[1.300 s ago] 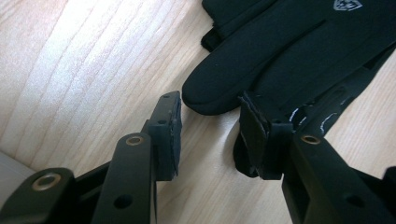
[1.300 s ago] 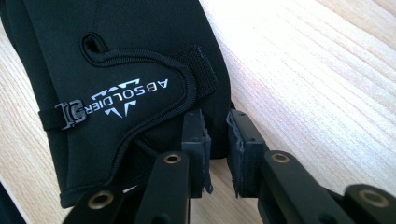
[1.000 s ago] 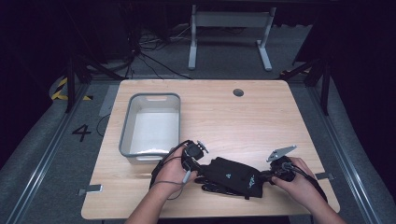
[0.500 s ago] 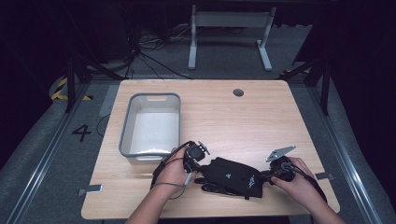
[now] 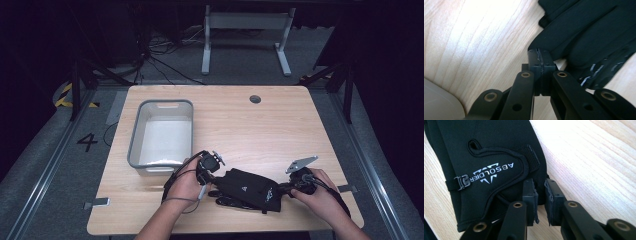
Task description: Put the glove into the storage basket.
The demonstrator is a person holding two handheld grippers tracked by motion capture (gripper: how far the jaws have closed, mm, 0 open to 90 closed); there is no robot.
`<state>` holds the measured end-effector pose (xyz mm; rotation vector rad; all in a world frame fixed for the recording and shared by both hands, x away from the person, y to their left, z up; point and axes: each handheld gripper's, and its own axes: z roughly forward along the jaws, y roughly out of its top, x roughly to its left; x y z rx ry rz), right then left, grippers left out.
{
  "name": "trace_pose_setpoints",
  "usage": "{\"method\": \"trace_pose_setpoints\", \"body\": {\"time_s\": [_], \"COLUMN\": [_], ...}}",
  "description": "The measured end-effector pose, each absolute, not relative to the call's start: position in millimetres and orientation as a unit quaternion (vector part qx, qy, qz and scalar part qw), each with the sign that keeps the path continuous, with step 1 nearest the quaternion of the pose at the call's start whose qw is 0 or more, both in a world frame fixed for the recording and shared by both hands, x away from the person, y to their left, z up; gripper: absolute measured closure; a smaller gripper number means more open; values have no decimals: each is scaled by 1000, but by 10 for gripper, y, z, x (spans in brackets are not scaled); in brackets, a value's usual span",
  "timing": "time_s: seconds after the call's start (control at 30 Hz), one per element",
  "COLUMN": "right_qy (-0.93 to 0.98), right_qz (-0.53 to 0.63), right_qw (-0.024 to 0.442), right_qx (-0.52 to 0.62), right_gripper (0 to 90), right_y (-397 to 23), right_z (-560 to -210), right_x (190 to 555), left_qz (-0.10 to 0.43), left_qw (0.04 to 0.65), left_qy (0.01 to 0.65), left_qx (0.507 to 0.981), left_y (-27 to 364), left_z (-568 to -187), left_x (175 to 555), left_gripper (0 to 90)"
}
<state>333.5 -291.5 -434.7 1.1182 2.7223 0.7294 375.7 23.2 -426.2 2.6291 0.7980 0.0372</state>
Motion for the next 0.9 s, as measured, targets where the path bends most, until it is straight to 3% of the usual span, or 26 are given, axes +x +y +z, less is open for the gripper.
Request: {"method": "trace_pose_setpoints", "body": {"time_s": [0.37, 0.57, 0.73, 0.83, 0.9], "right_qy": [890, 892, 891, 892, 892], "right_qz": [260, 258, 259, 257, 258], "right_qw": [65, 64, 62, 63, 63], "right_qx": [368, 367, 368, 366, 366], "right_gripper": [850, 851, 850, 850, 849], "right_y": [-2951, -2950, -2954, -2951, -2951], "right_z": [-4218, -4225, -4227, -4229, -4229], "right_x": [3295, 3308, 3314, 3313, 3312], "left_qz": [14, 18, 2, -9, -17], "left_qw": [233, 222, 252, 243, 237], "left_qy": [286, 283, 315, 321, 320], "left_qx": [930, 933, 915, 916, 917], "left_y": [310, 310, 301, 264, 255], "left_z": [-4058, -4162, -4229, -4298, -4318], "left_x": [3688, 3753, 3819, 3825, 3828], "left_gripper": [900, 900, 781, 663, 648]}}
